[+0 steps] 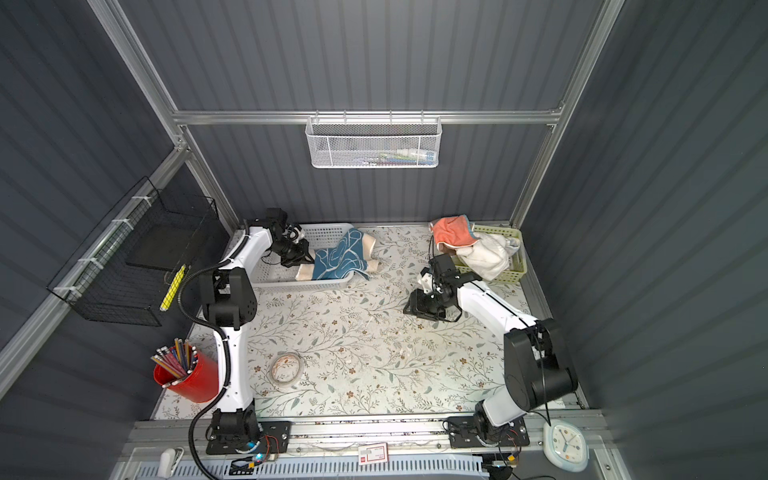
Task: Fold and stack the towels
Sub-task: 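Carry the blue towel with both grippers over the white basket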
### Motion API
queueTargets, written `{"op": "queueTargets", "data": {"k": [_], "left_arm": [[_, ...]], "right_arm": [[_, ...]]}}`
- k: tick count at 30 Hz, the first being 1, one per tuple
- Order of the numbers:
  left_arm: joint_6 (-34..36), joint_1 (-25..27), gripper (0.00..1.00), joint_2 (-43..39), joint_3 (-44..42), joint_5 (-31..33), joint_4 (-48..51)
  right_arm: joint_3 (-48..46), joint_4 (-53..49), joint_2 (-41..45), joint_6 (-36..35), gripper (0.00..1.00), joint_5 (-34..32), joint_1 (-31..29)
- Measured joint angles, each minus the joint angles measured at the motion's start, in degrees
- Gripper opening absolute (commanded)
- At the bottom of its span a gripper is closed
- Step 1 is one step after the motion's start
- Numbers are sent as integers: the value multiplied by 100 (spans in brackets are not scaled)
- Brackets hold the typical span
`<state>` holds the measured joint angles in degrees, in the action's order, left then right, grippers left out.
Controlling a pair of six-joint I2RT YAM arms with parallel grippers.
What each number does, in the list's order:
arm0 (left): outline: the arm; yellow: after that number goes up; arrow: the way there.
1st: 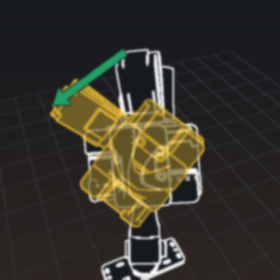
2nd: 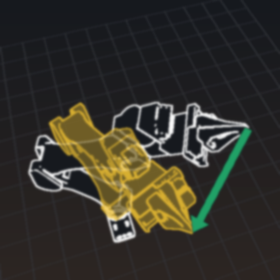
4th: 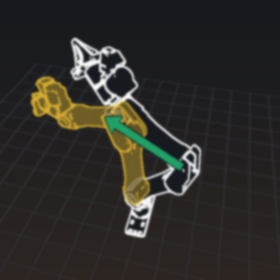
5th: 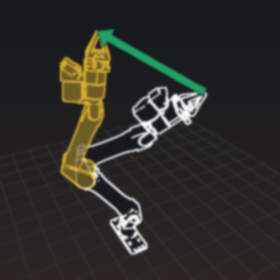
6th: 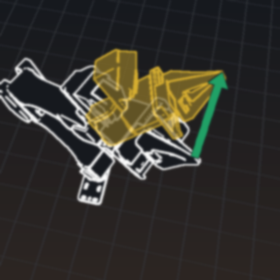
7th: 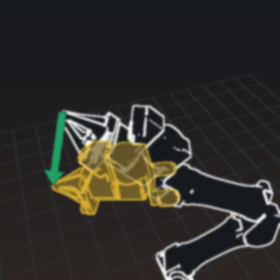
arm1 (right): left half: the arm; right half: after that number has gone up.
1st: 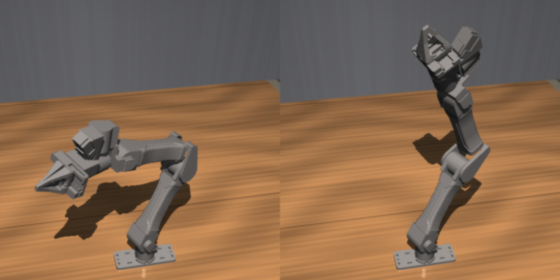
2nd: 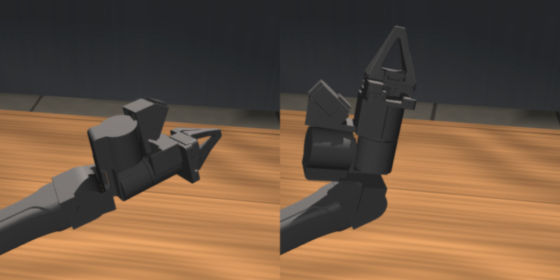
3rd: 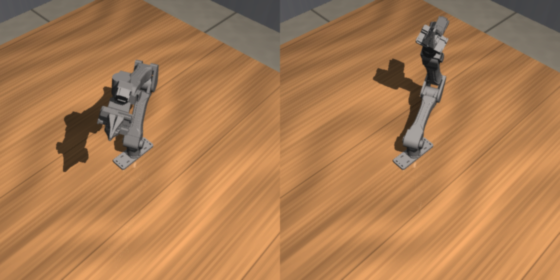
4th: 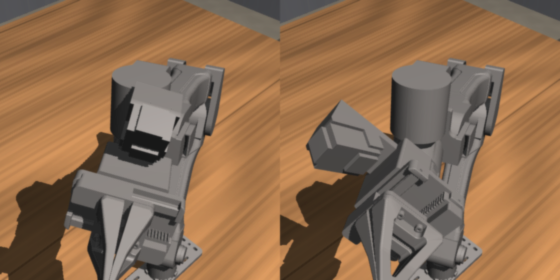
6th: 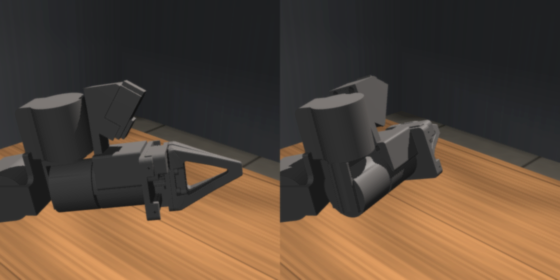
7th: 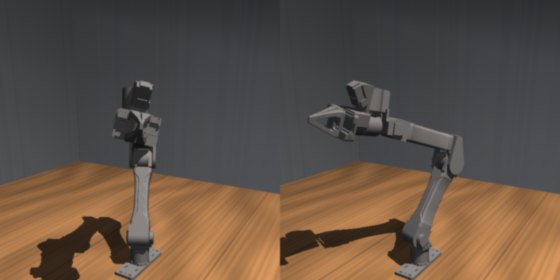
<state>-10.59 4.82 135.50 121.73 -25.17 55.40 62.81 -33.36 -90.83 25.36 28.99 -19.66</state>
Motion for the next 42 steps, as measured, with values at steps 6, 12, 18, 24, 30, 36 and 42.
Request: {"op": "queueTargets", "data": {"k": [6, 12, 18, 24, 30, 36, 42], "left_arm": [[-179, 339, 0, -33, -601, -385, -669], [-820, 883, 0, -278, -1580, -929, -1683], [-1427, 1447, 0, -400, -1906, -1215, -2455], [-1694, 1528, 0, -601, -1858, -1235, -2623], [-1698, 1373, 0, -933, -1244, -1237, -2363], [-1687, 1143, 0, -1305, -837, -1335, -2181], [-1663, 960, 0, -1351, -837, -1427, -2022]], "right_arm": [[1008, 487, -903, 444, 50, 540, -280], [1453, 671, -1458, 807, 51, 894, -326], [1464, 612, -1482, 905, 51, 898, -326], [1460, 404, -1478, 872, 50, 527, -302], [1460, 236, -1449, 802, 49, 151, -271], [1473, 291, -1432, 802, 48, 72, -188], [1836, 249, -1622, 745, 38, 52, -160]]}}
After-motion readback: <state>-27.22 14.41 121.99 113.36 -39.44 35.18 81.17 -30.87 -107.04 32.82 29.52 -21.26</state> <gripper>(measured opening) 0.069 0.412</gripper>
